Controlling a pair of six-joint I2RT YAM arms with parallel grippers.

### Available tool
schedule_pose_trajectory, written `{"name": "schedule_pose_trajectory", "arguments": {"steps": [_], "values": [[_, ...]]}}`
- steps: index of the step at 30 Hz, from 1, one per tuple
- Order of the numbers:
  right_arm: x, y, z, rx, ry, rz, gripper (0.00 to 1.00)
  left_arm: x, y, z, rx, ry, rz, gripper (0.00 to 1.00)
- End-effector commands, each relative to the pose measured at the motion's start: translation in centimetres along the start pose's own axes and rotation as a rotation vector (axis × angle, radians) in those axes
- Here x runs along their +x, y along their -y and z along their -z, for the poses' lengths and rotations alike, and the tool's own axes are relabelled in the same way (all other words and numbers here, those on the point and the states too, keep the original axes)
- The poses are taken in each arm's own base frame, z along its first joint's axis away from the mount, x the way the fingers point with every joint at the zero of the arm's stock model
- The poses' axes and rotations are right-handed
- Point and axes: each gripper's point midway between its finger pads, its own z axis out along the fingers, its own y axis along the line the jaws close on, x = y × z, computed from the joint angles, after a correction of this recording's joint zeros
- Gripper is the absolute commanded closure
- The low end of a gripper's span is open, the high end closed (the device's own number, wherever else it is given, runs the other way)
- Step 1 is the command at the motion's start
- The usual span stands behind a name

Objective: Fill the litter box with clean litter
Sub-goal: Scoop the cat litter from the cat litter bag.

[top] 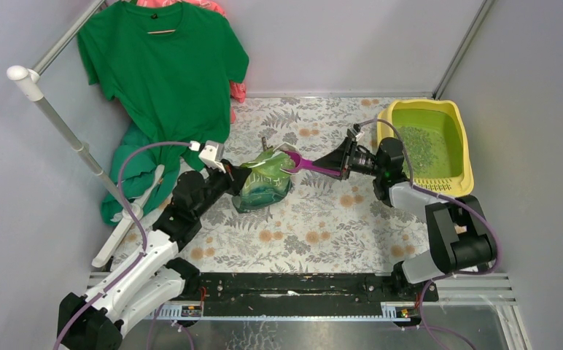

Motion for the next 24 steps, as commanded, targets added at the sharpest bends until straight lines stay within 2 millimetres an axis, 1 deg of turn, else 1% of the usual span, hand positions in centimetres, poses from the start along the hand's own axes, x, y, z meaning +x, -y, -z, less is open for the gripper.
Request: {"name": "schedule_pose_trajectory", "arguments": {"steps": [1, 4, 10, 13, 15, 17, 21, 24], "values": [[-0.5, -4.7, 0.6, -0.228, 0.004, 0.063, 1.00, -7.3, 1.9, 0.3, 0.057, 0.257, -0.001, 0.98], [-0.2, -4.8, 0.9, -0.289, -0.013, 0.037, 1.00, -7.4, 2.0, 0.2, 0.059, 0.258, -0.002, 0.98], [0.6, -3.2, 1.2, -0.276, -0.015, 0.008, 1.00, -7.7, 2.2, 0.2, 0.065, 0.262, -0.003, 0.98], [-0.1, -2.6, 0.7, -0.254, 0.014, -0.014, 1.00, -7.6, 2.1, 0.0, 0.066, 0.260, -0.002, 0.98], [-0.7, -1.8, 0.2, -0.218, 0.033, -0.038, 1.00, -7.6, 2.2, -0.1, 0.068, 0.259, 0.000, 0.98], [-0.8, -1.4, 0.2, -0.192, 0.044, -0.043, 1.00, -7.6, 2.1, -0.2, 0.067, 0.257, -0.001, 0.98], [-0.7, -1.5, 1.2, -0.145, 0.076, -0.024, 1.00, -7.7, 2.0, -0.1, 0.059, 0.258, -0.006, 0.98], [-1.4, -0.3, 2.1, -0.037, 0.143, 0.004, 1.00, -7.8, 2.1, -0.1, 0.059, 0.261, -0.007, 0.98]]}}
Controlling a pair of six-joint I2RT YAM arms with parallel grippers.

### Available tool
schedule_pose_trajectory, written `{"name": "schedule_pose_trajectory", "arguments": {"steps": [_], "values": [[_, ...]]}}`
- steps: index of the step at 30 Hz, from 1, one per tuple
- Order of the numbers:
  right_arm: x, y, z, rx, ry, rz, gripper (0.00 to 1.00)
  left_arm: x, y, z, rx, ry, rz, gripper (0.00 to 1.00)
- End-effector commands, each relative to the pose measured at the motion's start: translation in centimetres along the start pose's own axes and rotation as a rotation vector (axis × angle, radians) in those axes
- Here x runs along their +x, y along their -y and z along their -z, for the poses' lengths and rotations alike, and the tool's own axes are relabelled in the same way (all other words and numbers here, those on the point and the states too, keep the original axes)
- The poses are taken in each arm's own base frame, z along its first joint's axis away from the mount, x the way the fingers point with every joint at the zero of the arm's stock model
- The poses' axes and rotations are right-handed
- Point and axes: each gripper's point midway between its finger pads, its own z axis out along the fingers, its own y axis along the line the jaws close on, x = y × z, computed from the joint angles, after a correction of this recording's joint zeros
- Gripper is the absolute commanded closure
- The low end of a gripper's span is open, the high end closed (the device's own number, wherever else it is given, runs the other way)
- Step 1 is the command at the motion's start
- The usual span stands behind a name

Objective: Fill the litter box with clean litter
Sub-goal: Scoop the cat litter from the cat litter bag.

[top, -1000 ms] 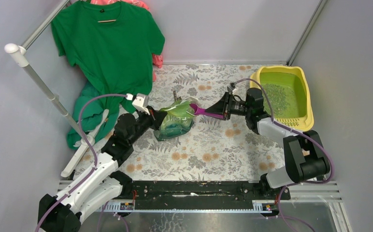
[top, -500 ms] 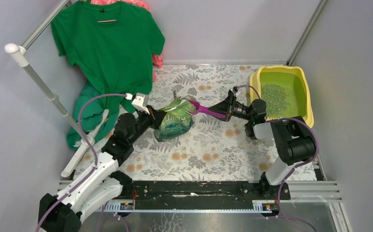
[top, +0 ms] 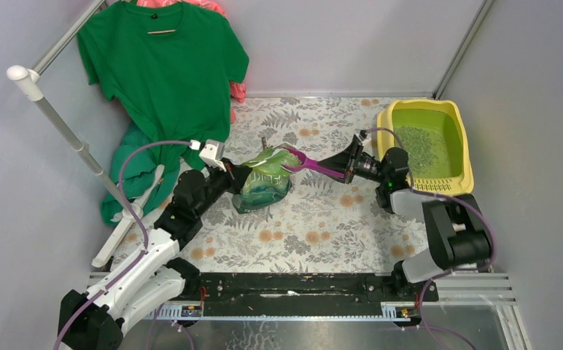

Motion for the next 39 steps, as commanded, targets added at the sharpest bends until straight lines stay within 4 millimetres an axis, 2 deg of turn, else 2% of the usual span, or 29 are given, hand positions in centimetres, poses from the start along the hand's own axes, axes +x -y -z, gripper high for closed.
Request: {"name": "schedule_pose_trajectory", "arguments": {"steps": [1, 5, 17, 24, 39], "values": [[-1.3, -1.0, 1.5, 0.090, 0.113, 0.162, 1.00, -7.7, 2.4, 0.3, 0.069, 0.255, -0.016, 0.98], [-1.0, -1.2, 2.0, 0.161, 0.125, 0.188, 1.00, -7.9, 2.4, 0.3, 0.067, 0.255, -0.017, 0.98], [0.3, -1.0, 2.8, 0.094, 0.115, 0.084, 1.00, -8.7, 2.9, 0.5, 0.082, 0.272, -0.010, 0.98], [0.3, -3.4, 3.6, 0.061, 0.141, 0.098, 1.00, -8.7, 2.8, 0.7, 0.076, 0.274, -0.011, 0.98], [0.2, -6.2, 5.7, 0.029, 0.163, 0.119, 1.00, -8.9, 2.9, 0.6, 0.082, 0.280, -0.009, 0.98]]}}
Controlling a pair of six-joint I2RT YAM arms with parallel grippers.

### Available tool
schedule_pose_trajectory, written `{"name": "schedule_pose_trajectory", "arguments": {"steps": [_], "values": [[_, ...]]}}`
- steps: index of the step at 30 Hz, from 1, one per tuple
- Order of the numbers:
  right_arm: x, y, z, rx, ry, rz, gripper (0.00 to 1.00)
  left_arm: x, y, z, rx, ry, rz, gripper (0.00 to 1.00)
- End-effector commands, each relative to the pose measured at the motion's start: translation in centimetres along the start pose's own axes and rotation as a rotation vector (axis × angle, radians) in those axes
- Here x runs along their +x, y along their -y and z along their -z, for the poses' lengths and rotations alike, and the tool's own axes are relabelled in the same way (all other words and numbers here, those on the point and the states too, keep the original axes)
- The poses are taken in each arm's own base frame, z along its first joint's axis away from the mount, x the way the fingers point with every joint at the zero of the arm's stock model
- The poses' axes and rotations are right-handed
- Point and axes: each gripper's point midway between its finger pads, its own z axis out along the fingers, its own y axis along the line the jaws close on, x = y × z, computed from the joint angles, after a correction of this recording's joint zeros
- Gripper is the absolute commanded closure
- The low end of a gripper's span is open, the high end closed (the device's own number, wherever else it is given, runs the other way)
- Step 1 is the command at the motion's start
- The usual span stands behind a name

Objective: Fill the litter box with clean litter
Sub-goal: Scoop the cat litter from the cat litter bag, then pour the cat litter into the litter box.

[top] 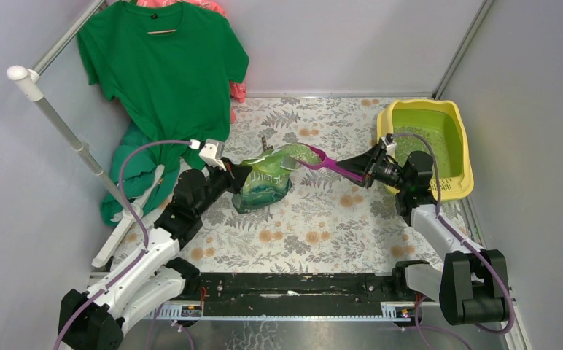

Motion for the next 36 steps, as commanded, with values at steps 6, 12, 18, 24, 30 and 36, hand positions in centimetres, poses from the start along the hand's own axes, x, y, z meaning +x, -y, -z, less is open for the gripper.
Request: {"name": "schedule_pose_trajectory", "arguments": {"steps": [6, 12, 18, 24, 30, 36], "values": [[-1.0, -4.6, 2.8, -0.094, 0.028, 0.096, 1.00, -8.6, 3.0, 0.5, 0.087, 0.274, -0.014, 0.98], [-3.7, -5.3, 5.6, -0.102, 0.115, 0.103, 1.00, -8.8, 3.2, 0.5, 0.096, 0.276, -0.013, 0.98], [-7.6, -5.4, 8.7, -0.100, 0.246, 0.107, 1.00, -8.9, 3.5, 0.0, 0.114, 0.273, -0.010, 0.98], [-11.7, -5.1, 11.7, -0.096, 0.383, 0.091, 1.00, -9.1, 3.9, -1.0, 0.130, 0.257, -0.022, 0.98], [-15.2, -4.8, 15.2, -0.077, 0.506, 0.087, 1.00, -9.0, 4.0, -1.5, 0.143, 0.246, -0.030, 0.98], [-18.5, -3.4, 18.7, 0.044, 0.658, 0.097, 1.00, -8.3, 4.1, -2.0, 0.175, 0.232, -0.011, 0.98]]}}
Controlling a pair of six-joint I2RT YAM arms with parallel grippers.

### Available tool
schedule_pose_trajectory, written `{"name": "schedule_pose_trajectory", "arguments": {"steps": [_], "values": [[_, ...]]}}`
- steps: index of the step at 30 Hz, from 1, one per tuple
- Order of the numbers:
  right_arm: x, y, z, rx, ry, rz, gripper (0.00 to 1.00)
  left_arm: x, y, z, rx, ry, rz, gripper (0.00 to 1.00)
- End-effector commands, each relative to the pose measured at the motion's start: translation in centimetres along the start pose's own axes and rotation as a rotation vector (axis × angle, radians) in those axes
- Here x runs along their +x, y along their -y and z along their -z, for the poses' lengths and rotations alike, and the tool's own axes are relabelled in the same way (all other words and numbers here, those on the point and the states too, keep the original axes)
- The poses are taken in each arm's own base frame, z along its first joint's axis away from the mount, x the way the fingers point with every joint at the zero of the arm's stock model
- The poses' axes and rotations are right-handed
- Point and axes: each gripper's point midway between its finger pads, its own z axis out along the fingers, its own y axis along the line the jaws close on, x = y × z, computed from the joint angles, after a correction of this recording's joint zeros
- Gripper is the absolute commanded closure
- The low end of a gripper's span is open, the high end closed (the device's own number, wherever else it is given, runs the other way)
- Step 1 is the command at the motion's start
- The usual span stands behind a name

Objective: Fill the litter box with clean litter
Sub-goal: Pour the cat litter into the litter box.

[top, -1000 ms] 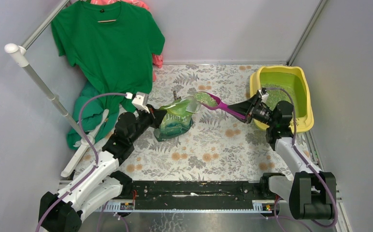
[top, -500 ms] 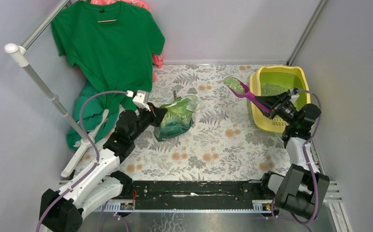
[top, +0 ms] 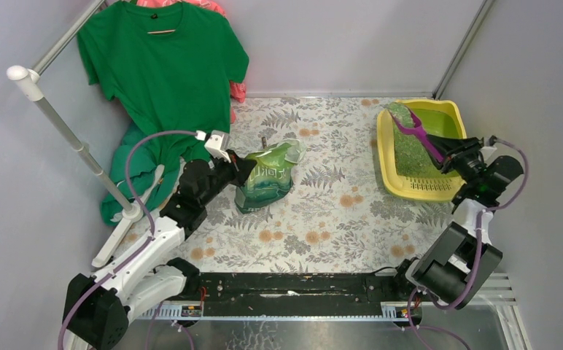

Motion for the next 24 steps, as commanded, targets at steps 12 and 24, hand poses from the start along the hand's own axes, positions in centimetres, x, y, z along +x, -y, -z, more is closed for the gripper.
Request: {"name": "schedule_pose_trajectory", "arguments": {"steps": [12, 24], "values": [[-7.2, 1.3, 4.6, 0.523, 0.316, 0.340, 1.00, -7.9, 4.1, -0.2, 0.187, 0.255, -0.005, 0.98], [-7.8, 0.5, 6.0, 0.863, 0.361, 0.551, 1.00, -7.9, 4.4, -0.3, 0.201, 0.247, 0.004, 0.98]]}}
